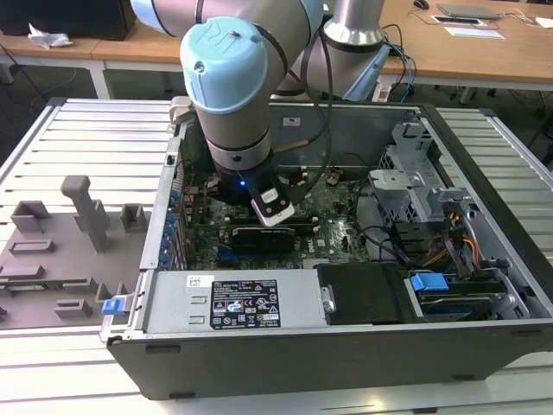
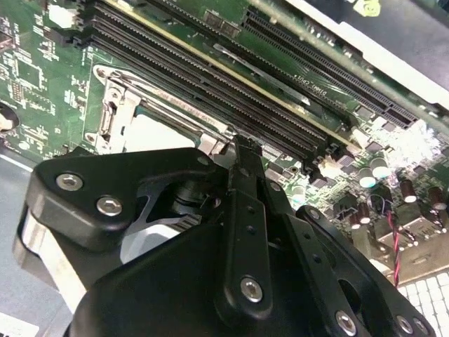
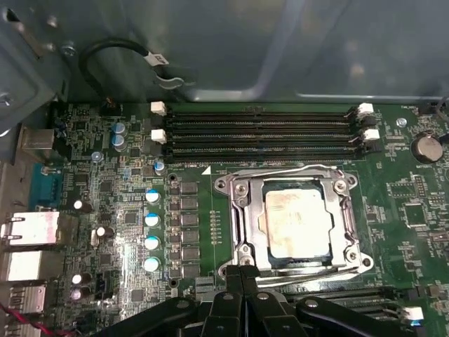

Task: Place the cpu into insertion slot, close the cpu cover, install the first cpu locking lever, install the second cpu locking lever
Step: 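Install the second cpu locking lever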

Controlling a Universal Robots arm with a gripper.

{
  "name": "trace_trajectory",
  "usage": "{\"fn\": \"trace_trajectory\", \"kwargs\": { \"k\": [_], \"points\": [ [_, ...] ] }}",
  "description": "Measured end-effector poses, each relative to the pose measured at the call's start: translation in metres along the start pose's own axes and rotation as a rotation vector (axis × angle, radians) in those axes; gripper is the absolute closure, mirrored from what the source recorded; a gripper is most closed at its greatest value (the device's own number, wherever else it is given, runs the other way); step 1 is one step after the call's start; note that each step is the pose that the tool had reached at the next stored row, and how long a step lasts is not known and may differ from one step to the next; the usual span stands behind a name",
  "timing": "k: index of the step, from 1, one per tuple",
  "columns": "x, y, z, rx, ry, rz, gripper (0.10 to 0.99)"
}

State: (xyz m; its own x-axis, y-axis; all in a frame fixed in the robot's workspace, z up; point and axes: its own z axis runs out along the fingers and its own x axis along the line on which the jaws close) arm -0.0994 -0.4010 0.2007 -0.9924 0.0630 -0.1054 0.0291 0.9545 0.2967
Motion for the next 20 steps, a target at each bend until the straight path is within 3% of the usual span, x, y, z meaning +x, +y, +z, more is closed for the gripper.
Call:
{"fn": "trace_trajectory", "kwargs": {
  "k": [5, 10, 15, 20],
  "points": [
    [0.0008, -0.0009, 0.0040, -0.013, 0.0004, 0.001, 0.980],
    [0.0027, -0.0007, 0.0063, -0.015, 0.0003, 0.002, 0.980],
    [0.0057, 0.0003, 0.0076, -0.015, 0.0005, 0.002, 0.980],
    [0.0055, 0.0018, 0.0052, -0.002, 0.0000, 0.000, 0.980]
  ]
}}
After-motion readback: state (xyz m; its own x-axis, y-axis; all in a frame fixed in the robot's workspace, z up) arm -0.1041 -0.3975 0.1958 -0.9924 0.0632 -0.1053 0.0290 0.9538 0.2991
